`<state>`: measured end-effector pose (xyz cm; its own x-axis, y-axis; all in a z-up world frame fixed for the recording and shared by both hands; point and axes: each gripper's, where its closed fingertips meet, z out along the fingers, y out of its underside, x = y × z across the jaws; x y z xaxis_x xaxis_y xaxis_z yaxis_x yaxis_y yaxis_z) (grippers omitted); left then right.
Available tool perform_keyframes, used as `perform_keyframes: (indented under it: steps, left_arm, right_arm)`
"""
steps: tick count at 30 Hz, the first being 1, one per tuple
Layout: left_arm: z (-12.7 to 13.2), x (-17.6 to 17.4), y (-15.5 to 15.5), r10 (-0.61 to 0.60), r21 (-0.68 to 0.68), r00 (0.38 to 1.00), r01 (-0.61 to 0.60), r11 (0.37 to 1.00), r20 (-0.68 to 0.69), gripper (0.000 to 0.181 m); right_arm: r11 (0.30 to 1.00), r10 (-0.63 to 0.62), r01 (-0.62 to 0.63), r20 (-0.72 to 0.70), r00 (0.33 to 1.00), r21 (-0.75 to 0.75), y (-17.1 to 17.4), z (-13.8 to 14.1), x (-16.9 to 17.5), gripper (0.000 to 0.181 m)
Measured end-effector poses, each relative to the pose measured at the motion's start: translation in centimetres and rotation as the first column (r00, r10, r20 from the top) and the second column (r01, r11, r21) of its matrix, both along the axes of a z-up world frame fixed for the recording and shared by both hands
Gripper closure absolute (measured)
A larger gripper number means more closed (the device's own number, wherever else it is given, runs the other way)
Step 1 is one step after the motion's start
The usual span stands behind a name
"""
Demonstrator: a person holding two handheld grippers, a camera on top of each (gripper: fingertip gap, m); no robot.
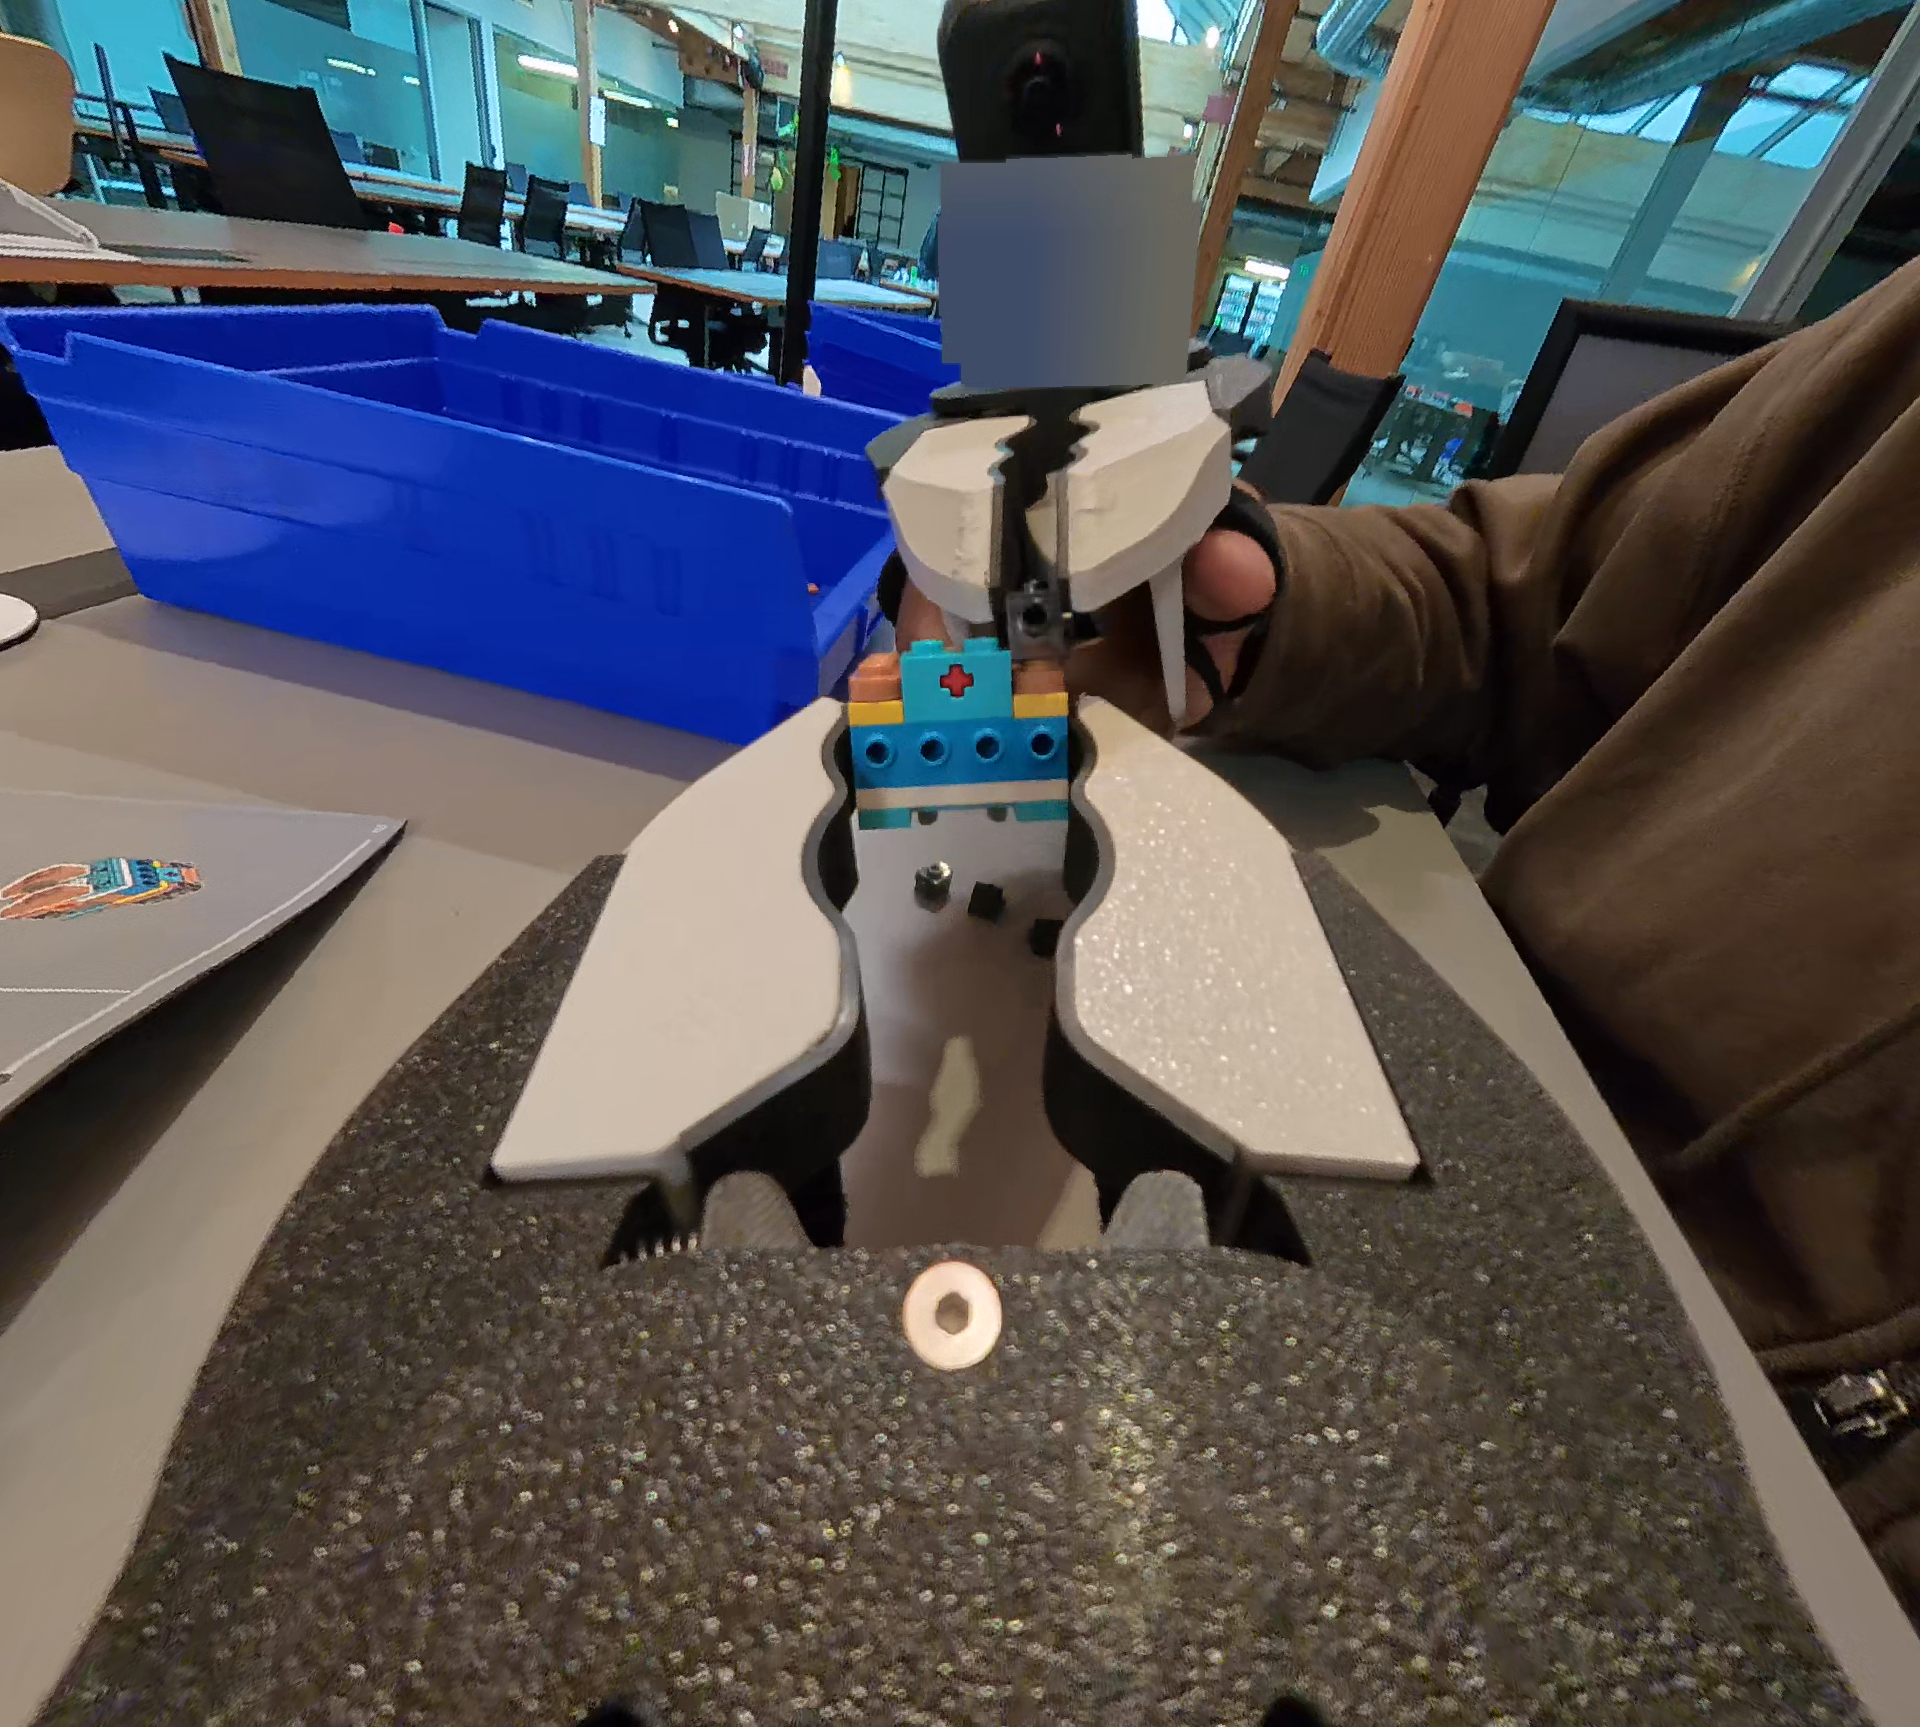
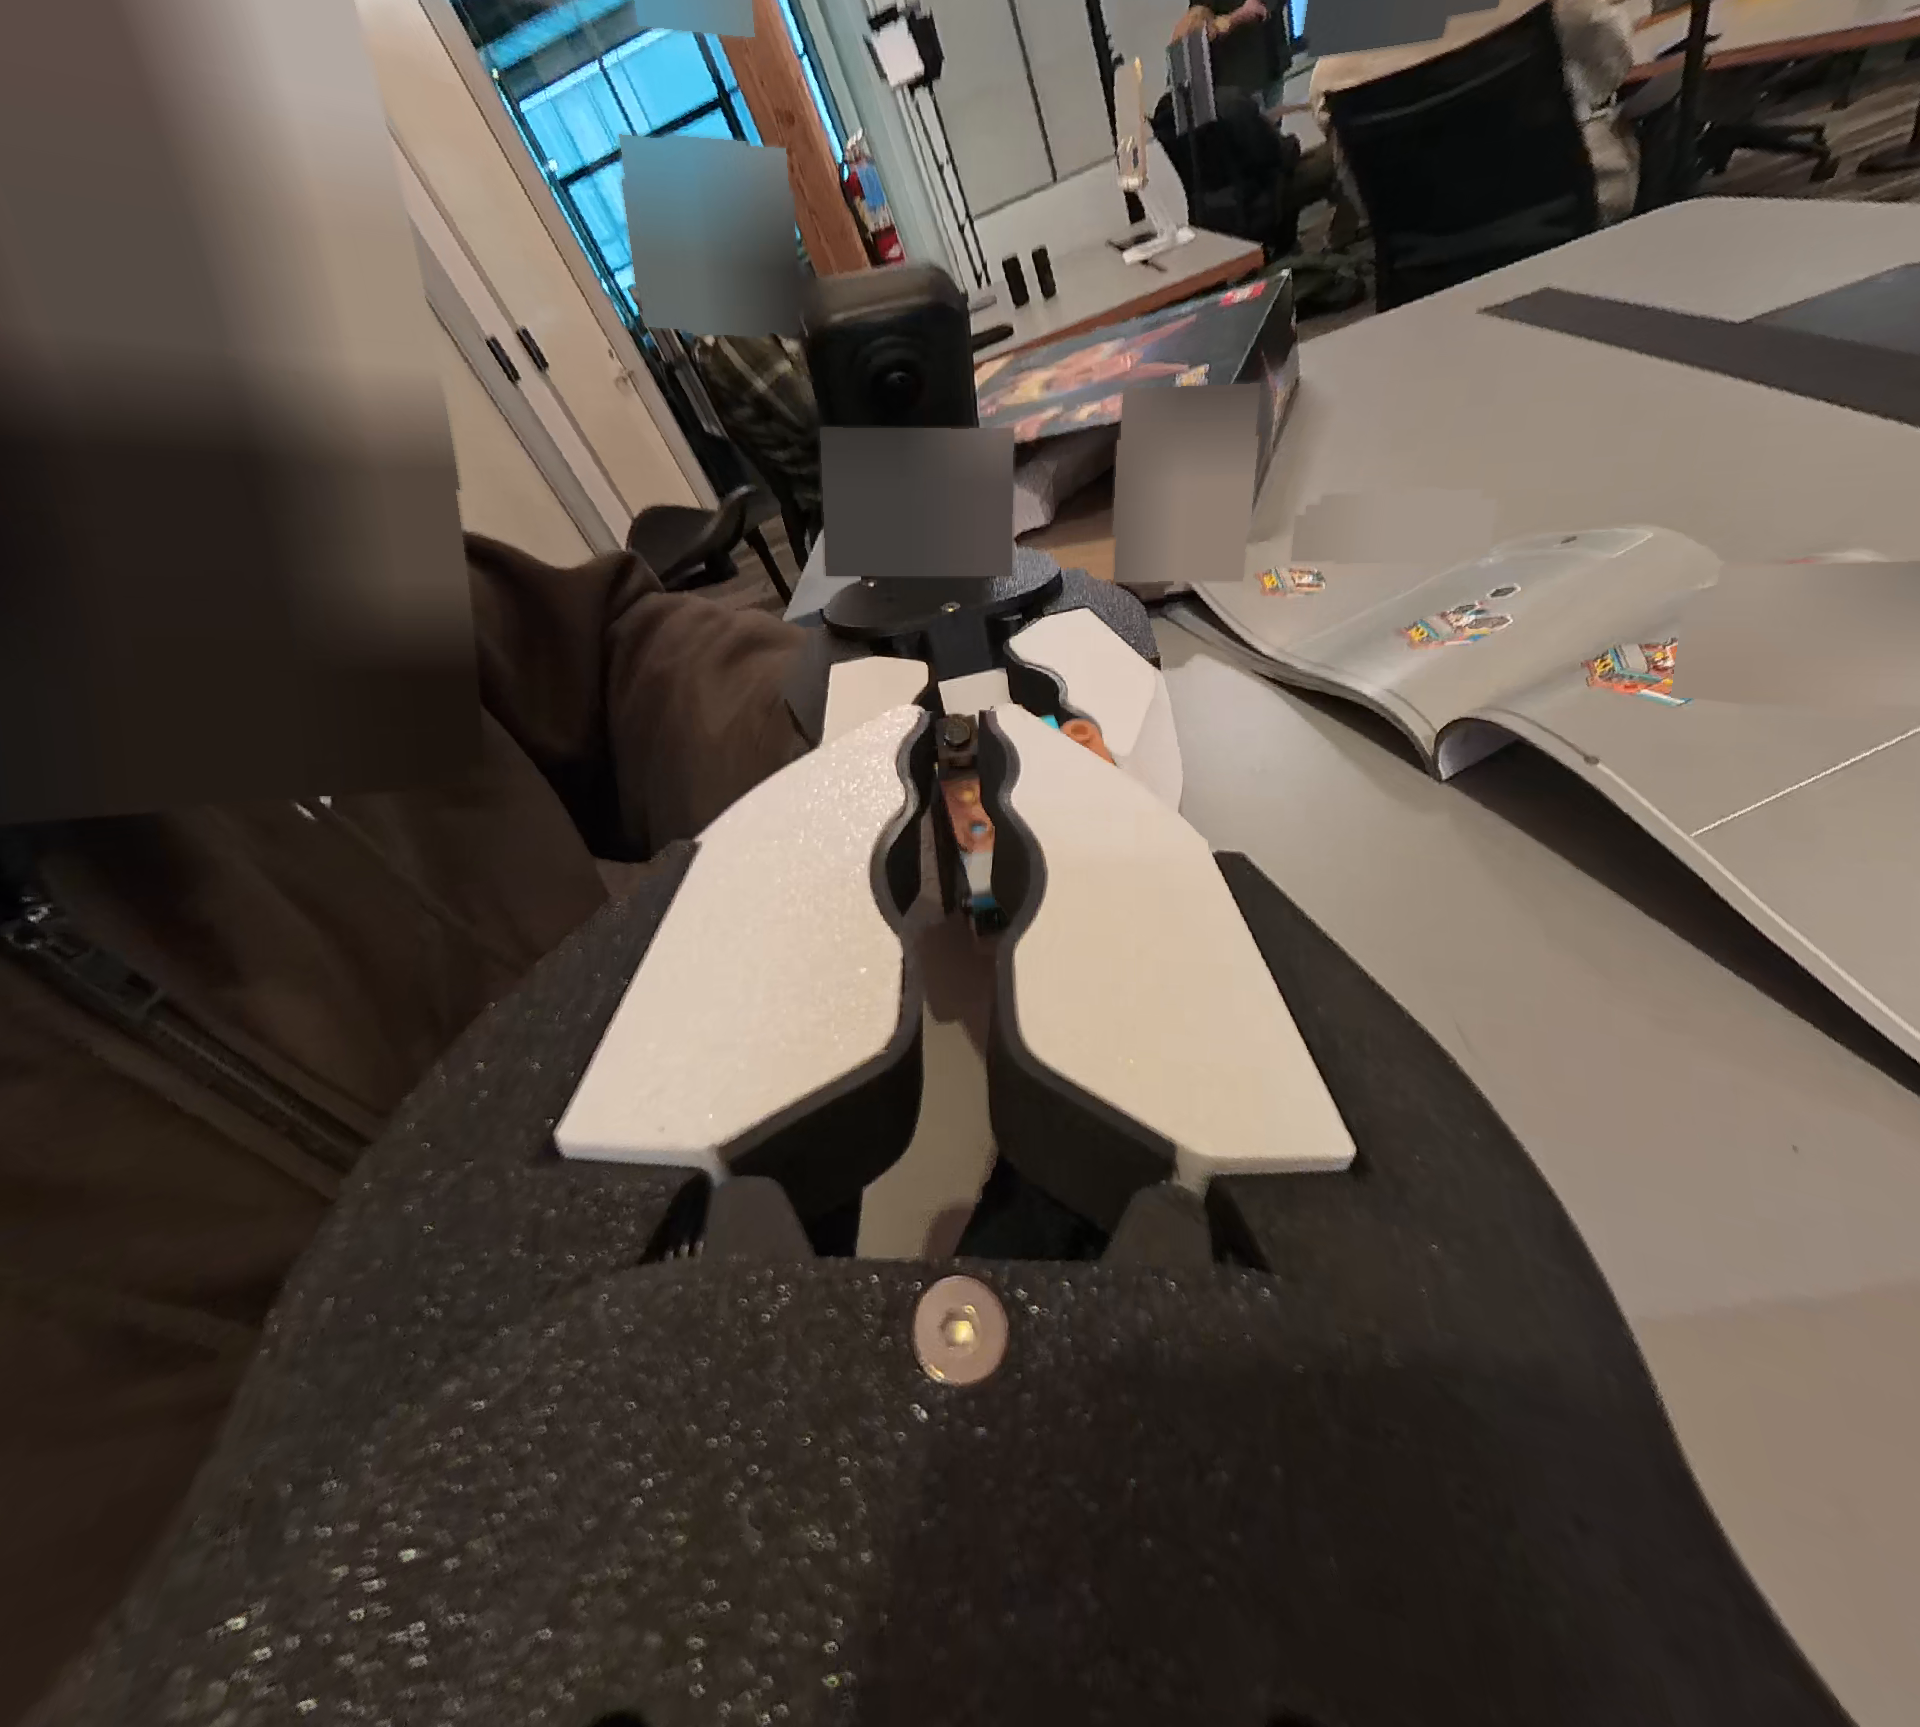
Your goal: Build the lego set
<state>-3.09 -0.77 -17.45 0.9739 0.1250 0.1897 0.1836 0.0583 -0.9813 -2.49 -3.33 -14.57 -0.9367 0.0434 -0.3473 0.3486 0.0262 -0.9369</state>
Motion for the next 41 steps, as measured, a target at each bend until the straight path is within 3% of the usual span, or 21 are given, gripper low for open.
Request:
perform_keyframes:
  steps: [6,21,33,41]
  left_arm:
    - [0.4,0.0,-0.1,0.006,0.016,1.000,-0.006,1.000,0.005,0.144]
    - [-1.2,-0.6,0.1,0.033,-0.114,0.999,-0.032,0.993,0.007,0.145]
    - [-1.6,-0.3,0.3,-0.002,-0.129,0.999,0.009,0.992,0.052,0.145]
    - [-0.9,-0.4,0.1,-0.013,-0.080,0.996,0.020,0.997,0.091,0.144]
  right_arm:
    - [1.000,-0.023,0.023,-0.028,0.999,0.006,0.1,0.2,0.0,0.173]
    - [0.997,-0.022,0.025,-0.035,0.999,0.068,0.2,-0.9,-0.5,0.173]
    - [1.000,0.003,-0.003,-0.008,1.000,0.027,0.0,-1.1,-0.4,0.173]
    - [0.997,0.042,-0.033,0.132,0.990,-0.068,0.3,-0.7,-0.7,0.174]
